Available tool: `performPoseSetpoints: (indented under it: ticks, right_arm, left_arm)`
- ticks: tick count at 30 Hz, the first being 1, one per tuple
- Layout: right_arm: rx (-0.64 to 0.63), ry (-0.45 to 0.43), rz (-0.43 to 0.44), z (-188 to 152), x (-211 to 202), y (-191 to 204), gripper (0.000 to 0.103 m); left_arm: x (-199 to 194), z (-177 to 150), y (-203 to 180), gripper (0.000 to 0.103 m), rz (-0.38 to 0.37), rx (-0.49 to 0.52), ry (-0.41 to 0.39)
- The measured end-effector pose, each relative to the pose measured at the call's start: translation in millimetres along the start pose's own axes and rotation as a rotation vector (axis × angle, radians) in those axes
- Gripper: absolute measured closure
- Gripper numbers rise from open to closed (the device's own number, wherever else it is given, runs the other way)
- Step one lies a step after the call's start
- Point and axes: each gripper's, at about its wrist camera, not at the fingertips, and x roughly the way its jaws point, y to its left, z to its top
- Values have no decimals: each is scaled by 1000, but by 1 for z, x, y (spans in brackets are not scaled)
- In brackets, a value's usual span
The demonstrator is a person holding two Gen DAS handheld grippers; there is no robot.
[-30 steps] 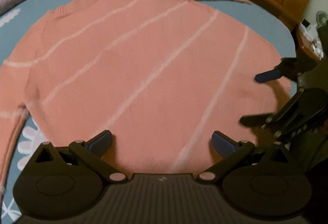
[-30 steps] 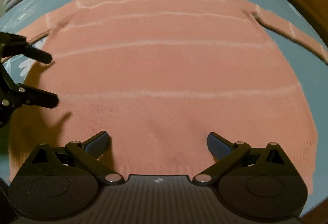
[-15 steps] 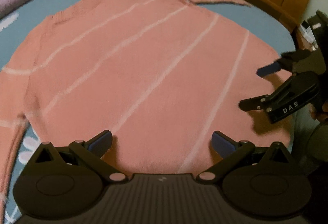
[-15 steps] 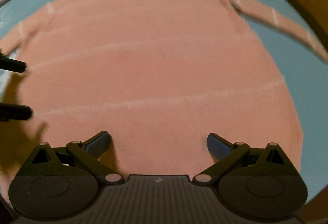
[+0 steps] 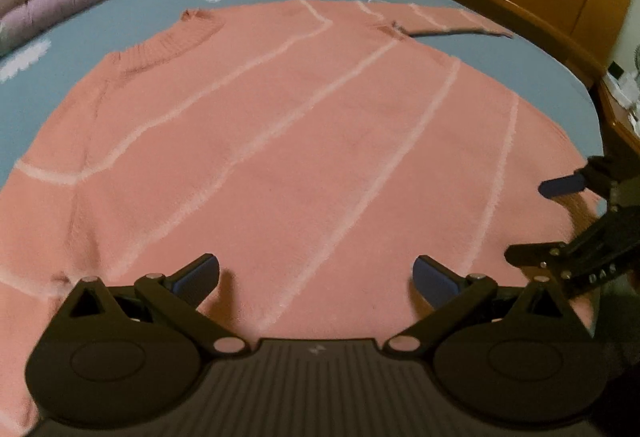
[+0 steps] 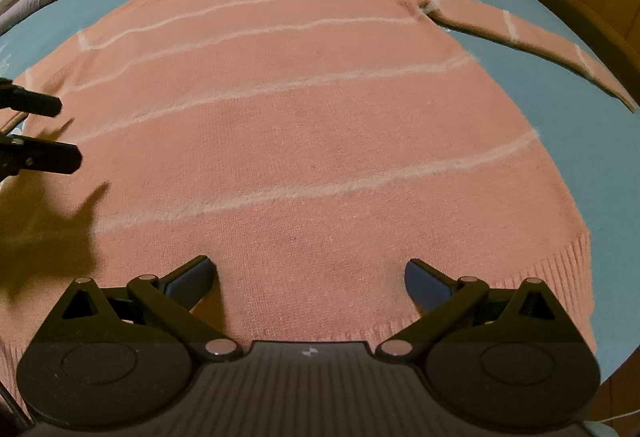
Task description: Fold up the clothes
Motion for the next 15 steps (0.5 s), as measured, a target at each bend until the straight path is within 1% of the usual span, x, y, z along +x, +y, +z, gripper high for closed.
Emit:
performPoseSetpoints:
  ticks: [2, 4, 8, 9, 12, 15]
  right_arm:
    - [2, -3, -2, 0, 0, 0, 0]
    - [4, -6, -3, -1, 0, 0, 0]
    - [7, -16, -6, -3, -1, 1, 0]
    - [8, -20, -7, -3, -1, 0, 0]
    - [10, -29, -9, -5, -2, 2, 0]
    - [14, -36, -11, -6, -3, 2, 0]
  left_arm:
    - [7, -4, 3, 1, -2, -25, 38]
    - [6, -4, 6, 1, -26, -36, 37]
    - [-10, 24, 30, 1, -83, -72, -23]
    - [-15, 35, 39, 1, -85, -72, -50]
    - [-22, 77, 70, 1, -33, -64, -134]
    - [-11, 118, 105, 1, 15, -68, -205]
